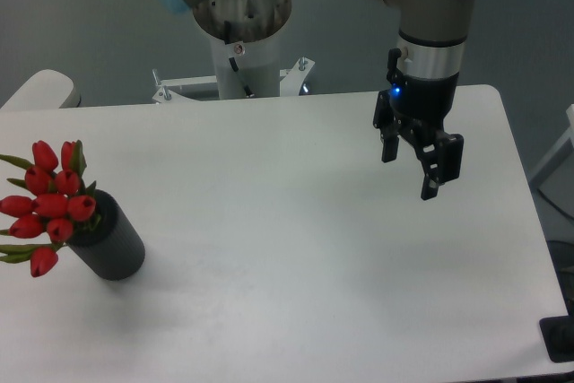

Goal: Pick up the flowers from the vase
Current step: 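Open the gripper and move it toward the red tulips in the vase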

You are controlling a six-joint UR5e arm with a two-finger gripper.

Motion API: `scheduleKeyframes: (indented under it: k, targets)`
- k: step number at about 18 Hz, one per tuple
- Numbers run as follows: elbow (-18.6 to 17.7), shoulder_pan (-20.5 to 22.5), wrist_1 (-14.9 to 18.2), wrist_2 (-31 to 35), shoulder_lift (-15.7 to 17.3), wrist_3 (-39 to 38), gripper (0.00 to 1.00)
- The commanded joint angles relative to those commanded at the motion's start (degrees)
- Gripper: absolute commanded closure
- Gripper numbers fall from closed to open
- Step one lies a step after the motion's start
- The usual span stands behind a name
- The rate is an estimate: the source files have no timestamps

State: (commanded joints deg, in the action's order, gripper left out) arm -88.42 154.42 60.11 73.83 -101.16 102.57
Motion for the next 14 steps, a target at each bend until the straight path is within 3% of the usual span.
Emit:
scheduleKeyframes:
  k: [7, 11, 14]
  targets:
    - [-0.96, -0.53, -0.09, -1.58, 0.00, -1.14, 0.00]
    - [-2.01, -0.88, 0.01, -4.57, 0.18, -15.69, 0.00]
    - [-2.63, -3.59, -0.17, -4.13, 0.00, -26.94, 0.00]
